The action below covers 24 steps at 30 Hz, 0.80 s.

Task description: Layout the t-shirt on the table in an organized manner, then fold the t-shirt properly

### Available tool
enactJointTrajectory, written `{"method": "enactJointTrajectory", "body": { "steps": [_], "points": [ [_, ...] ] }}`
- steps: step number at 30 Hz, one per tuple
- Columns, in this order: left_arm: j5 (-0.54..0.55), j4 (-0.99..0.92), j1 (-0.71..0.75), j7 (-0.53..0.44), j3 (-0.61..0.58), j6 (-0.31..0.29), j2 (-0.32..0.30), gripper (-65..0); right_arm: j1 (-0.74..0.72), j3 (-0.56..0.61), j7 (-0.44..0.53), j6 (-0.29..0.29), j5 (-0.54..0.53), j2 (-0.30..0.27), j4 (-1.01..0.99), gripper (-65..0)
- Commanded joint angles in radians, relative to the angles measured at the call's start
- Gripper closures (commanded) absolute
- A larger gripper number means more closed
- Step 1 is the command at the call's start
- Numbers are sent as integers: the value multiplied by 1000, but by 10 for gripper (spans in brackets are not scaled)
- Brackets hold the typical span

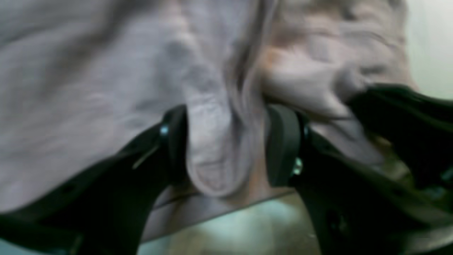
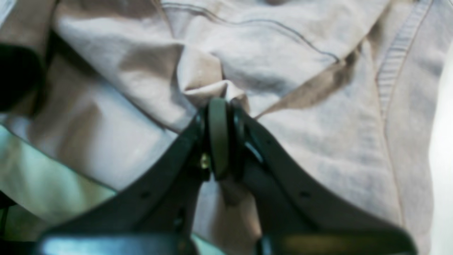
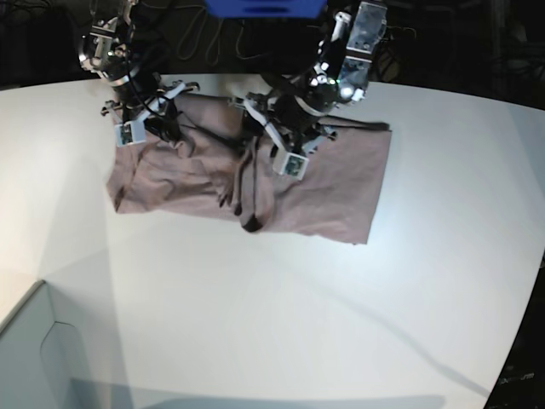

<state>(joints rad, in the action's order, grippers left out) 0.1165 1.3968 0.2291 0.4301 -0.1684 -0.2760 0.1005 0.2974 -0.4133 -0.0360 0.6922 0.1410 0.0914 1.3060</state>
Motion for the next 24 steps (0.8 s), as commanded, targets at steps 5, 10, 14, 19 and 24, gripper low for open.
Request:
{"method": "enactJointTrajectory", "body": {
  "steps": [5,10,14,19,24],
  "points": [
    [32,83,-9,25,-128,-9,-18,-321,7,-8,-46,-2,32,-8,31,0],
    [220,189,-20,31,-196,-7,-109,-321,9,-31,-46,-4,32,-2,56,0],
    [337,244,-43,31,-190,2,-212,-321,-2,-49,-46,-4,32,0,57,-69],
    [489,253,-35,29,-49,2,-358,-321,-11,-92,-46,-6,30,21,88,-242],
    [613,250,29,31,198,-6,-434,-321,-14,-137,-46,-6,30,63,194,-269]
  ]
}}
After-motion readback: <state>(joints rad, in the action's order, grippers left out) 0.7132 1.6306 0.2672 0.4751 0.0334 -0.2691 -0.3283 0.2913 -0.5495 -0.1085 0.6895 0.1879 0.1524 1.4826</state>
